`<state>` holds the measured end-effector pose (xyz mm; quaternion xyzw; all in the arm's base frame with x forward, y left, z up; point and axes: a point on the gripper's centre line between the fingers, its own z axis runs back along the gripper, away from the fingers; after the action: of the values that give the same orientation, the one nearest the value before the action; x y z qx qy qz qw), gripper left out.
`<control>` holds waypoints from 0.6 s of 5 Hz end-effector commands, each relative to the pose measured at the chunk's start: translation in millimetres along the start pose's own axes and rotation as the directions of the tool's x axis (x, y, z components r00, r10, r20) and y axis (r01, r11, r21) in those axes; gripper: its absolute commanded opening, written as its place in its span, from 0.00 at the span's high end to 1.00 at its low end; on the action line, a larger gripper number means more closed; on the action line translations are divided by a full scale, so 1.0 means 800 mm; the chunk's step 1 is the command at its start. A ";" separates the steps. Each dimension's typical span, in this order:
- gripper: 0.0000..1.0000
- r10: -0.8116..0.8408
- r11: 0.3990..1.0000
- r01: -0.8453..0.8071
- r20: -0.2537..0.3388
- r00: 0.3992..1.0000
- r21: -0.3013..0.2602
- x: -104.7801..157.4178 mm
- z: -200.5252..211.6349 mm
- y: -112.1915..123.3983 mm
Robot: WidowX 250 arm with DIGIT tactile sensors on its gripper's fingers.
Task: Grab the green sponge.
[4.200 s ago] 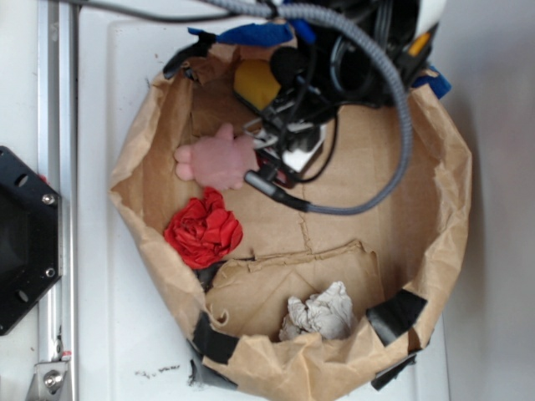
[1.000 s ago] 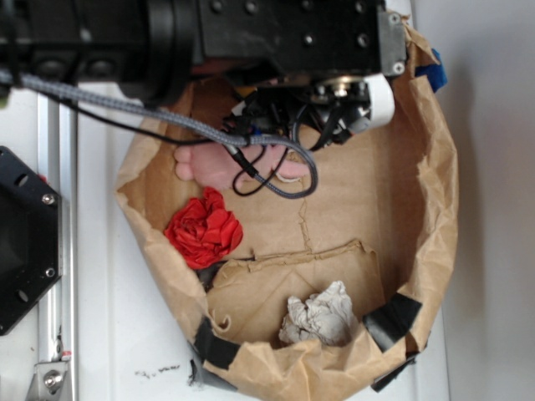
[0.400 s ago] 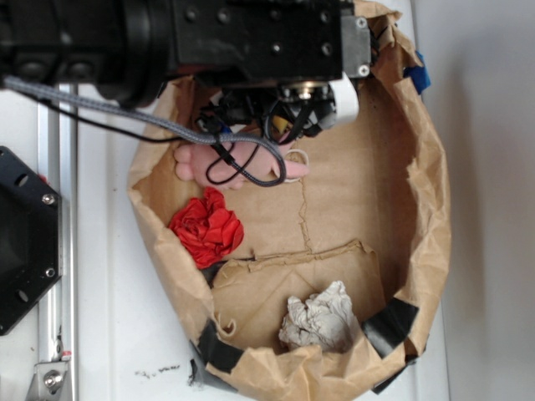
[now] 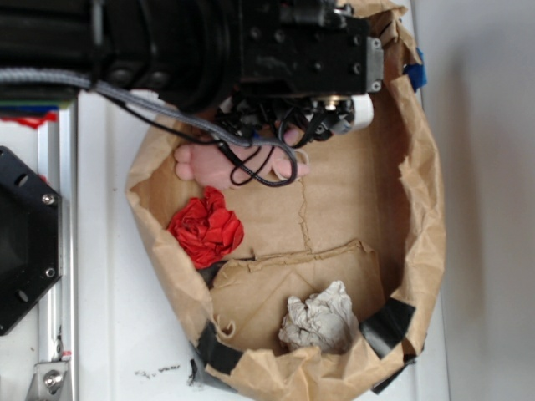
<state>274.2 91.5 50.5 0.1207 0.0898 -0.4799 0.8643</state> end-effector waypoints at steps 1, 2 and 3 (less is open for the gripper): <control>0.00 0.003 1.000 -0.003 0.035 0.999 0.001 0.013 0.007 -0.001; 0.00 0.012 1.000 -0.011 0.025 1.000 -0.020 0.023 -0.007 -0.001; 0.00 0.011 1.000 -0.011 -0.002 1.000 0.010 0.026 -0.016 -0.003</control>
<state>278.0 89.8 27.1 0.1088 0.1126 -0.4790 0.8638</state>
